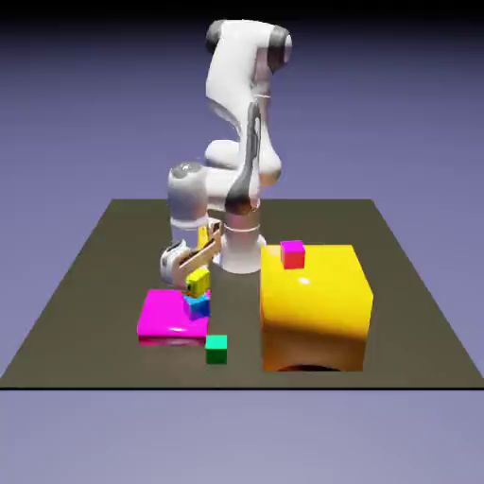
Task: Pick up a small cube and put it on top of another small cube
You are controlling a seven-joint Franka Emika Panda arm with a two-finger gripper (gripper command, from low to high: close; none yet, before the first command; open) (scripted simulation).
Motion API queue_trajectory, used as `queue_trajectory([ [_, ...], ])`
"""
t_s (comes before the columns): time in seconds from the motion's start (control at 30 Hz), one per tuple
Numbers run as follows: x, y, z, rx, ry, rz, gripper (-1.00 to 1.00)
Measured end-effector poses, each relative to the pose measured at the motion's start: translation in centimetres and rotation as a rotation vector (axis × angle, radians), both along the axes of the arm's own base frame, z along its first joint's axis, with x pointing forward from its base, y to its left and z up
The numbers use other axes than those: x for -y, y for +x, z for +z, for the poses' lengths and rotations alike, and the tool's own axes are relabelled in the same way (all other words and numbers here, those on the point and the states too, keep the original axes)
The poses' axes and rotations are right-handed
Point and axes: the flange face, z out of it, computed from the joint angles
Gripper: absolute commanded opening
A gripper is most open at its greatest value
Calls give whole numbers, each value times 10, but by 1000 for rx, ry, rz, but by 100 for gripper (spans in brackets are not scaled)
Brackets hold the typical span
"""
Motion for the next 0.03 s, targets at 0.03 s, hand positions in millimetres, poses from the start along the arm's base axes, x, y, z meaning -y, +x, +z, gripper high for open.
queue_trajectory([
  [0.03,0,0,0,0,0,0,100],
])
